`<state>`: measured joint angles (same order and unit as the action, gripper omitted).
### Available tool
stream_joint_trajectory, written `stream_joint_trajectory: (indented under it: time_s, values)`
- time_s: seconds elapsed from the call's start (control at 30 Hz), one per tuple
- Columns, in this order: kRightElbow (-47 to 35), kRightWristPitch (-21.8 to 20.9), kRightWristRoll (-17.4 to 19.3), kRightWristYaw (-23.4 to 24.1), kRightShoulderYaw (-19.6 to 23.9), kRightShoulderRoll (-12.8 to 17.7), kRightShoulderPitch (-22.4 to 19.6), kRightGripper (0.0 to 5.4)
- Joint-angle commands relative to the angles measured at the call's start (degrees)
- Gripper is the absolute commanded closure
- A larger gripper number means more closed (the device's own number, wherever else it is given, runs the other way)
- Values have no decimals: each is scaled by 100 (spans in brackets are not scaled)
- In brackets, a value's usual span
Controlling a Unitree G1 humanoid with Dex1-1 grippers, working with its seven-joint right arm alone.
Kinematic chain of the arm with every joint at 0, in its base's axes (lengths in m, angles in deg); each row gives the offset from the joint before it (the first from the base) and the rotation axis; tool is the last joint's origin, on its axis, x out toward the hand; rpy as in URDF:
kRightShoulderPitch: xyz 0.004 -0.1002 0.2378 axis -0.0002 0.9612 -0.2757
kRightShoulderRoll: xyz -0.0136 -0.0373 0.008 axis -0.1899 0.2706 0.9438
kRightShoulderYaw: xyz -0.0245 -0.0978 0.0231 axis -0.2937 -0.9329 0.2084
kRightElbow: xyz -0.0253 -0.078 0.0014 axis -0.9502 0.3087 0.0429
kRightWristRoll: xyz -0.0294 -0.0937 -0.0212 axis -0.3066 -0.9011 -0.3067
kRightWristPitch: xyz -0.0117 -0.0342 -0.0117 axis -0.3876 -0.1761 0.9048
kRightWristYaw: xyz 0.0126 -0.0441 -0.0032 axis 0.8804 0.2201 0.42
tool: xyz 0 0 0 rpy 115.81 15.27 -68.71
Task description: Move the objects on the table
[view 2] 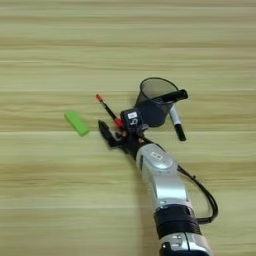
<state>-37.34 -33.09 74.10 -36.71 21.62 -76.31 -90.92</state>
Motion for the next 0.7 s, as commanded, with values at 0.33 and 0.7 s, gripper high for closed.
stream_joint_trajectory:
  time_s: [0.33,0.7]
  values:
    - [-162,-111,-7,19,-51,120,-248,316]
    - [-90,-159,-13,29,-81,115,-255,431]
